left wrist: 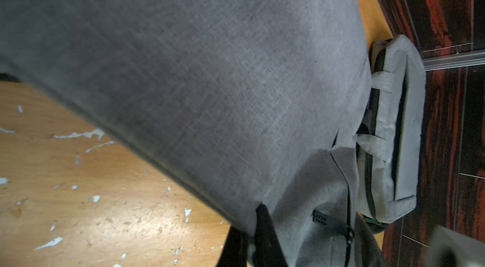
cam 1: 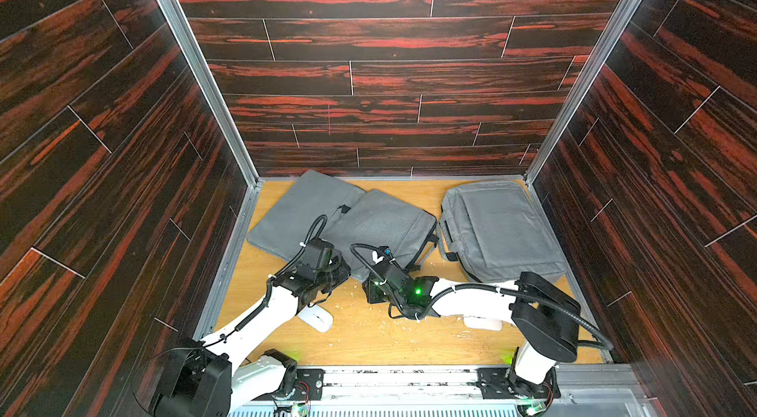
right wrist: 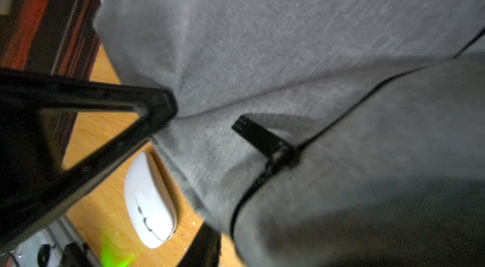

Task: Put the mouse into the laptop bag
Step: Unzip the zipper on the zippered laptop bag.

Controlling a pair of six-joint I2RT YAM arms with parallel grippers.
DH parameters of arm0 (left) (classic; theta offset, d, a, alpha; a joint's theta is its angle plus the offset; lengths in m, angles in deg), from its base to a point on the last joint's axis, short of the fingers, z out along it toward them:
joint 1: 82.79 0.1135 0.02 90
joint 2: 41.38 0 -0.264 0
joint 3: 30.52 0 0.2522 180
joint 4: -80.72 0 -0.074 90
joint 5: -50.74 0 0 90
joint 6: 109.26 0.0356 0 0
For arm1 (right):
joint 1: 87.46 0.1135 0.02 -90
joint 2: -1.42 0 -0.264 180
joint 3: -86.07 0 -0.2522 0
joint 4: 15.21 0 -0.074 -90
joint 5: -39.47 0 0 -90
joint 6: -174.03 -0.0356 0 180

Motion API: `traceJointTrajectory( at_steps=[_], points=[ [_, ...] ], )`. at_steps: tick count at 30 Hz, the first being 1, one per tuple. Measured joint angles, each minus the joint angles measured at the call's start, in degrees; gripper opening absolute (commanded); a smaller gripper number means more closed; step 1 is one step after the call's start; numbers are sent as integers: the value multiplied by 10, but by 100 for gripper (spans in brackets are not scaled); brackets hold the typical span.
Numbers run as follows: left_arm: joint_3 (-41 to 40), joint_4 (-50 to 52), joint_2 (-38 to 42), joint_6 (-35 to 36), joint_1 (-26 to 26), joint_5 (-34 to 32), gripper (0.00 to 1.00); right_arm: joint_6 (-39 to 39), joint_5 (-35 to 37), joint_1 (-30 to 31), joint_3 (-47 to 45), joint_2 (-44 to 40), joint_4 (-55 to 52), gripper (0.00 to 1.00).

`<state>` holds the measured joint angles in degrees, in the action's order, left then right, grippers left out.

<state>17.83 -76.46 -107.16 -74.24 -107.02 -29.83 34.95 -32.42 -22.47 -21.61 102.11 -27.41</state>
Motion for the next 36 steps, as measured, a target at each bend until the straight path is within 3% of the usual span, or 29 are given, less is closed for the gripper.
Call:
traceJointTrajectory(
  at_steps=[3,6,8,19,28,36],
  points=[
    [0,-3,0,-4,-6,0,0,-2,0,-1,0,11,2,35],
    [0,-3,0,-7,-8,-1,0,-4,-2,-1,0,16,9,9],
    [0,-3,1,-8,-8,-4,0,-9,-2,-5,0,15,10,0],
    [0,21,25,15,-7,-3,0,-13,-27,-7,-53,-33,33,0],
    [0,77,63,62,115,77,0,-5,-99,-11,-127,-93,85,0],
    [7,92,33,91,146,92,0,30,-162,-23,-130,-89,108,0]
  ],
)
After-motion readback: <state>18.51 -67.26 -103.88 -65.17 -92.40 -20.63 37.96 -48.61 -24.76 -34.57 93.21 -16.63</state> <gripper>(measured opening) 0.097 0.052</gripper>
